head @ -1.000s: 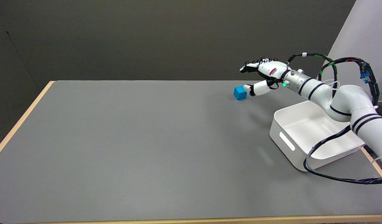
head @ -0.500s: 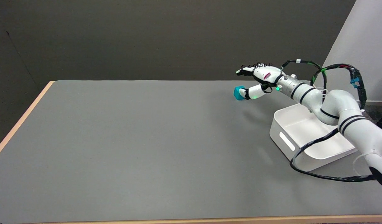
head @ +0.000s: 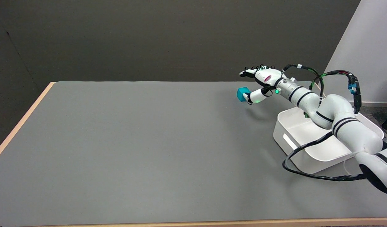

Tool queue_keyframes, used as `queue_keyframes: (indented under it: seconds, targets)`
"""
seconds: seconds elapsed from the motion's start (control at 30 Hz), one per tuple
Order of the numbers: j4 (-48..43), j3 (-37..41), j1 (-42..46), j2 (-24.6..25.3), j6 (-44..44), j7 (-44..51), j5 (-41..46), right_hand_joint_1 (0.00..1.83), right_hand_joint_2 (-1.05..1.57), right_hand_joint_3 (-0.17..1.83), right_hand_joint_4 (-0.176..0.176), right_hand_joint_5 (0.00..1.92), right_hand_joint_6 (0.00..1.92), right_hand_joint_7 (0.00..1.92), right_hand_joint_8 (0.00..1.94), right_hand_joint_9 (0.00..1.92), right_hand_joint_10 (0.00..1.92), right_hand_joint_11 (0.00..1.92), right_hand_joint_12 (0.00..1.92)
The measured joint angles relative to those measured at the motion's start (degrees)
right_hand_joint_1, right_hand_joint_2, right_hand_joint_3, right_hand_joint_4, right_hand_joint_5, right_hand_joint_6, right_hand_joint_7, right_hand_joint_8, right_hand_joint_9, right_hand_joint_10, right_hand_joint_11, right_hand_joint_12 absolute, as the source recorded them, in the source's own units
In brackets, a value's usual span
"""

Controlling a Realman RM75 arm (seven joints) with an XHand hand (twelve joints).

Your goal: Pick up blue wooden cube.

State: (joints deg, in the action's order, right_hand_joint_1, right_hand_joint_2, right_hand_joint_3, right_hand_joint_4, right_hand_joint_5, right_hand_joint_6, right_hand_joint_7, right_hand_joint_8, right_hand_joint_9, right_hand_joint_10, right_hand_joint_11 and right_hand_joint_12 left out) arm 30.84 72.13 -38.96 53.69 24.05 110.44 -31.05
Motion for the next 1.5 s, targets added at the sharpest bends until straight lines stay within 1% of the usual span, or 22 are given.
queue_keyframes:
  seconds: [0.23, 0.3, 0.4, 0.5, 0.6, 0.7, 0.87, 0.9, 0.97, 1.03, 1.1, 1.2, 1.27, 1.5]
  targets:
    - [-2.16, -0.03, -0.75, 1.42, -0.49, 2.76, 1.58, 0.68, 0.66, 1.01, 0.093, 0.17, 0.41, 0.25, 0.31, 0.21, 0.57, 0.02, 1.02]
    - [-2.6, -0.08, -0.87, 1.74, -0.6, 3.26, 1.88, 0.65, 0.65, 1.04, 0.093, 0.16, 0.44, 0.24, 0.35, 0.21, 0.59, 0.04, 0.97]
    - [-3.29, -0.23, -1.05, 2.3, -0.78, 3.97, 2.32, 0.68, 0.66, 1.01, 0.093, 0.18, 0.42, 0.25, 0.32, 0.22, 0.58, 0.03, 1.02]
    - [-3.78, -0.47, -1.2, 2.74, -0.89, 4.45, 2.6, 0.65, 0.66, 1.05, 0.093, 0.17, 0.46, 0.24, 0.36, 0.22, 0.61, 0.06, 0.96]
    - [-4.24, -0.75, -1.39, 3.19, -1.0, 4.91, 2.84, 0.7, 0.68, 1.0, 0.09, 0.19, 0.43, 0.27, 0.33, 0.23, 0.6, 0.04, 1.02]
    - [-4.58, -0.97, -1.6, 3.58, -1.04, 5.25, 3.03, 0.73, 0.7, 0.99, 0.087, 0.21, 0.45, 0.29, 0.34, 0.25, 0.61, 0.04, 1.03]
    - [-4.97, -1.2, -1.94, 4.1, -1.17, 5.64, 3.25, 0.74, 0.73, 1.04, 0.088, 0.21, 0.5, 0.31, 0.4, 0.27, 0.67, 0.09, 1.0]
    - [-5.01, -1.24, -1.98, 4.16, -1.19, 5.69, 3.26, 0.75, 0.74, 1.04, 0.089, 0.22, 0.51, 0.32, 0.41, 0.29, 0.68, 0.09, 1.01]
    - [-5.12, -1.32, -2.13, 4.37, -1.22, 5.82, 3.32, 0.81, 0.78, 1.01, 0.09, 0.23, 0.61, 0.37, 0.45, 0.35, 0.75, 0.13, 1.06]
    - [-5.22, -1.38, -2.26, 4.52, -1.25, 5.91, 3.42, 0.83, 0.8, 1.0, 0.089, 0.23, 0.68, 0.4, 0.49, 0.38, 0.79, 0.15, 1.09]
    - [-5.28, -1.43, -2.36, 4.65, -1.27, 6.0, 3.46, 0.87, 0.83, 0.97, 0.088, 0.22, 0.81, 0.46, 0.59, 0.44, 0.88, 0.19, 1.15]
    - [-5.37, -1.49, -2.48, 4.83, -1.27, 6.09, 3.49, 0.9, 0.85, 0.94, 0.092, 0.22, 0.91, 0.48, 0.67, 0.48, 0.96, 0.21, 1.18]
    - [-5.4, -1.53, -2.55, 4.92, -1.27, 6.13, 3.52, 0.91, 0.85, 0.93, 0.091, 0.22, 0.94, 0.49, 0.71, 0.5, 0.99, 0.21, 1.2]
    - [-5.44, -1.6, -2.65, 5.14, -1.23, 6.27, 3.63, 0.91, 0.85, 0.94, 0.092, 0.21, 0.93, 0.48, 0.71, 0.49, 0.98, 0.22, 1.22]
